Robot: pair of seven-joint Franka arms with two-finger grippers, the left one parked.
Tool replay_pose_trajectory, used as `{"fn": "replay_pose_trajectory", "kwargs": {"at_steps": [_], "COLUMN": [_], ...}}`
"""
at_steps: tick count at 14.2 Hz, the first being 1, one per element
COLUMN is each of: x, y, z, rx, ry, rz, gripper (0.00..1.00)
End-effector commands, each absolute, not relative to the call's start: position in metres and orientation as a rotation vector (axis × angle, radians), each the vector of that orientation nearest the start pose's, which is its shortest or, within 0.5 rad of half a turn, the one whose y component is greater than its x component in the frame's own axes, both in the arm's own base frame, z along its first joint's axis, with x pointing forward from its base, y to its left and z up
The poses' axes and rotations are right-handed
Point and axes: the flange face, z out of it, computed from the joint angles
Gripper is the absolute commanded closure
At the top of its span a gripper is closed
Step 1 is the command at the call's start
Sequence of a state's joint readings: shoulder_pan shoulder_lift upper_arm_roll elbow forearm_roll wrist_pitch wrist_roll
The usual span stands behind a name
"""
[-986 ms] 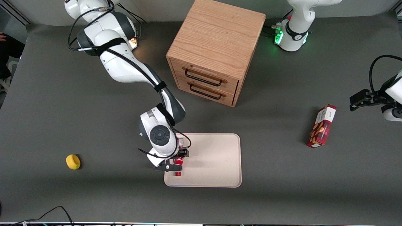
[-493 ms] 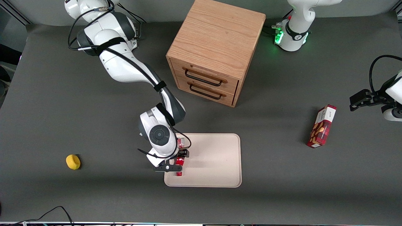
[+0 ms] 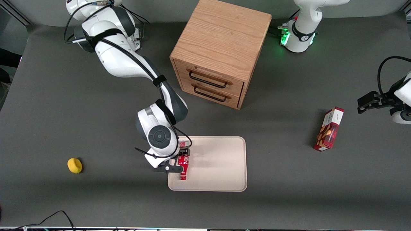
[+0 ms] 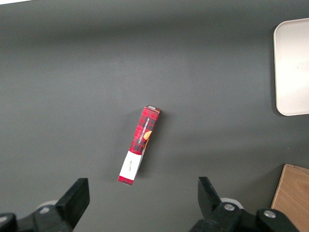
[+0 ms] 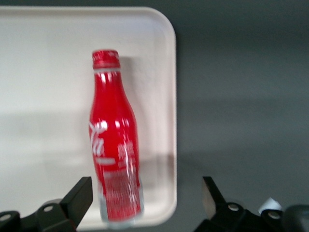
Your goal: Place coke bottle on tray
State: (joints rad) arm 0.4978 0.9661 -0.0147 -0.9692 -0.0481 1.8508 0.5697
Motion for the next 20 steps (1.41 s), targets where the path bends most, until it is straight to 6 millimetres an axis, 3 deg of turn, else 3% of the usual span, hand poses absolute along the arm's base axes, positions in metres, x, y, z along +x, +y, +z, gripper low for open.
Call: {"fn": "replay_pose_trajectory", "kwargs": {"at_steps": [1, 3, 6, 9, 10, 12, 15, 18, 20], "x": [0.659, 0.630, 0.596, 0.555, 0.522, 0.499, 0.485, 0.485, 0.485], "y": [0.335, 0.314, 0.257, 0.178, 0.146, 0.105, 0.064, 0.059, 0.037], "z": [0.328, 0.366, 0.418, 0.470, 0.493, 0.516, 0.542, 0.580, 0.584], "rx": [-3.196, -3.198, -3.186, -3.165, -3.157, -3.148, -3.143, -3.135, -3.107], "ry": [0.132, 0.118, 0.034, -0.032, -0.038, -0.052, 0.001, 0.015, 0.051], "rz": [0.178, 0.190, 0.192, 0.152, 0.118, 0.077, 0.063, 0.088, 0.123], "gripper": [0.00, 0.00, 0.00, 0.00, 0.00, 0.00, 0.00, 0.00, 0.00]}}
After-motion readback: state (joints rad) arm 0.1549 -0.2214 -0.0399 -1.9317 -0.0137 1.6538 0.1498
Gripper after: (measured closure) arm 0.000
